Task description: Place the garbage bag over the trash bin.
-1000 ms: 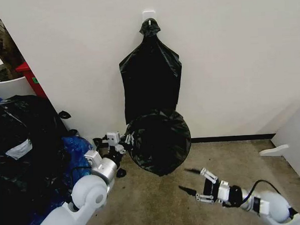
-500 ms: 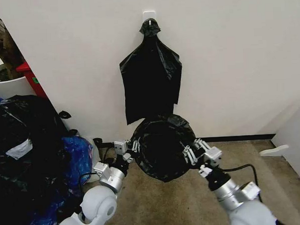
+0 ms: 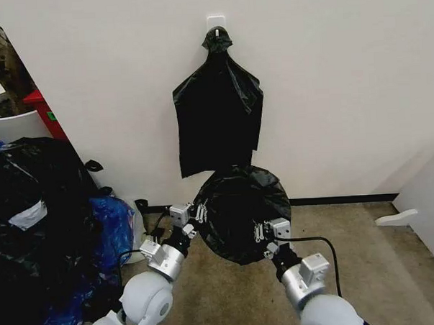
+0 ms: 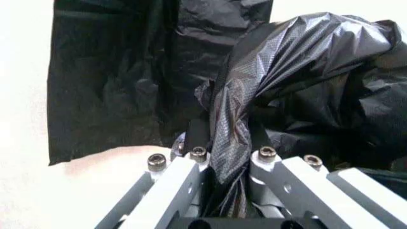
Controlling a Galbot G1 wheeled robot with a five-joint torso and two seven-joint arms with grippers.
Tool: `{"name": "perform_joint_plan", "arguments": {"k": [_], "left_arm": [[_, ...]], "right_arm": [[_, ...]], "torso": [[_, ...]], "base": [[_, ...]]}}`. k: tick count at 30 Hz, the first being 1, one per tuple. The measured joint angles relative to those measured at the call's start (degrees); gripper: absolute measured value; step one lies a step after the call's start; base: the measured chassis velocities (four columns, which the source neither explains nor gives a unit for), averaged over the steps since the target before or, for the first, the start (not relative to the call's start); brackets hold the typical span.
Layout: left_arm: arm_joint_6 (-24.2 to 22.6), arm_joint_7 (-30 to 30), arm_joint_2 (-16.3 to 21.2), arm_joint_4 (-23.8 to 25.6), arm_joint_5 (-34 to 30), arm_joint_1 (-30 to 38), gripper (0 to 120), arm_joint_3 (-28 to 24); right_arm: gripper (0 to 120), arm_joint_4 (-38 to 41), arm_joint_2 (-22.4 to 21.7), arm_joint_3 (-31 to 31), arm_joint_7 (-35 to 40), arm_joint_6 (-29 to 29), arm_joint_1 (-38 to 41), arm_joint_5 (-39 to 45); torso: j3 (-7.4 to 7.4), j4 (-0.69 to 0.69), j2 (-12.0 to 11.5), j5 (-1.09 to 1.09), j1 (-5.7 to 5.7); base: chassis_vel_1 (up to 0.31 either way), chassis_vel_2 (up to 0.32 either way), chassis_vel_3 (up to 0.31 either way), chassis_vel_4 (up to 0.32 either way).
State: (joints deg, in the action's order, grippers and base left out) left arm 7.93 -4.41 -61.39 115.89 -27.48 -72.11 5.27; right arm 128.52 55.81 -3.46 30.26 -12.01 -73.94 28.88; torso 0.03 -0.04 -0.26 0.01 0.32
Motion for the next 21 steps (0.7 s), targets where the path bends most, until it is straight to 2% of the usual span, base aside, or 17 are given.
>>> {"name": "perform_joint_plan", "arguments": {"k": [12,21], "left_arm": [[2.2,1.6,-0.9,-2.1,5.3,-2.5,4,-0.4],[1.9,1.6,-1.2,-2.5,4.7,-2.8,4,-0.9]], "right_arm": [[0,-8.4,2.8,-5.4,10.7,-9.9,13.2,5.7],[0,-17.2,6.0,-8.1,13.8,-14.1,18.2,8.0]], "torso": [[0.0,0.0,0.0,-0.01,0.0],[0.0,0.01,0.0,0.0,0.0]], "base": [[0.0,0.0,0.0,0.0],[0.0,0.0,0.0,0.0]]}}
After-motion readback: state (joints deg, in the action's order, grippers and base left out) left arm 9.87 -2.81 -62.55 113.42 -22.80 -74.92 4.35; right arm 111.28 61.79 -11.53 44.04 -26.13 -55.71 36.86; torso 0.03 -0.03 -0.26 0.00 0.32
